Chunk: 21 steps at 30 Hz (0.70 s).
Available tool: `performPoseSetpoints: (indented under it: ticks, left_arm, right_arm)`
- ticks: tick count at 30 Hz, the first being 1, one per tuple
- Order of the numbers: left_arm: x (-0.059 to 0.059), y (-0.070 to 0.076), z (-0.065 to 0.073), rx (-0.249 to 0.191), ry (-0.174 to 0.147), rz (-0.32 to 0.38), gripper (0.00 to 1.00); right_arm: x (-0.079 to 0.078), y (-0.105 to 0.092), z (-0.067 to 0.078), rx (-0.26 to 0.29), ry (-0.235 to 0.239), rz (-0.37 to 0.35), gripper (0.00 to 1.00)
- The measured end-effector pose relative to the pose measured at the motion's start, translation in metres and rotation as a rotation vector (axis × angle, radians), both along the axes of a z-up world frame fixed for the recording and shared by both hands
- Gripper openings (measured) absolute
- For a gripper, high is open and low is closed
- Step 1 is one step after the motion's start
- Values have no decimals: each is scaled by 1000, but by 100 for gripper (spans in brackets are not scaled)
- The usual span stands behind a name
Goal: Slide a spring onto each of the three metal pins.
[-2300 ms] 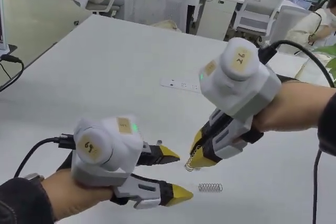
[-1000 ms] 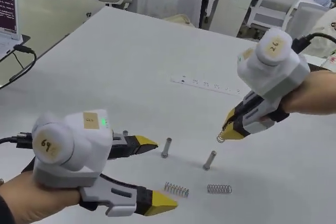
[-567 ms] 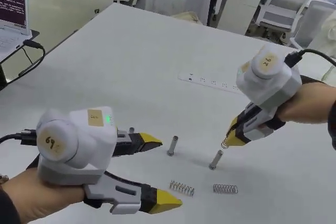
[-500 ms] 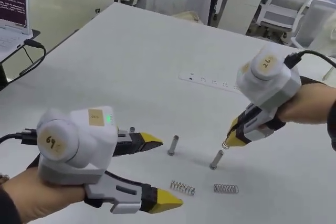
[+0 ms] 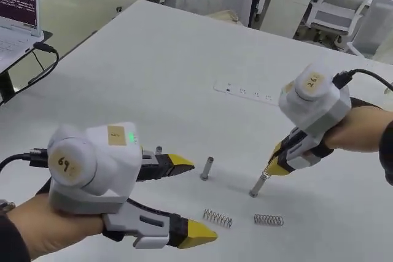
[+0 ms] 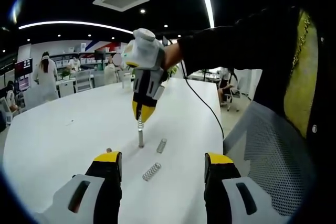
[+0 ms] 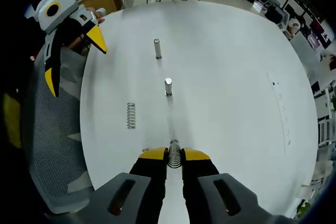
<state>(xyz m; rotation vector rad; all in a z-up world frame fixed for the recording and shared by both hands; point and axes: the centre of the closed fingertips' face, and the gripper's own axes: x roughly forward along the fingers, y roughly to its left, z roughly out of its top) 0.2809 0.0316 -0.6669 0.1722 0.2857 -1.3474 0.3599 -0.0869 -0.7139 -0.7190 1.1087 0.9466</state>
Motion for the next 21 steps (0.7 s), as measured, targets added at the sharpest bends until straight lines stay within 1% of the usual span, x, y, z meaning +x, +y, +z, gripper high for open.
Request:
performPoseSetpoints:
  ticks: [11,17,21]
  left_arm:
    - [1,2,-2,5,2,10,61]
    - [4,7,-7,22,0,21,61]
    - [6,11,-9,20,2,34,61]
  right_arm:
    - [1,2,-4,6,5,-1,8]
    - [2,2,-5,10,12,-4,8]
    - [2,3,-6,12,18,-4,8]
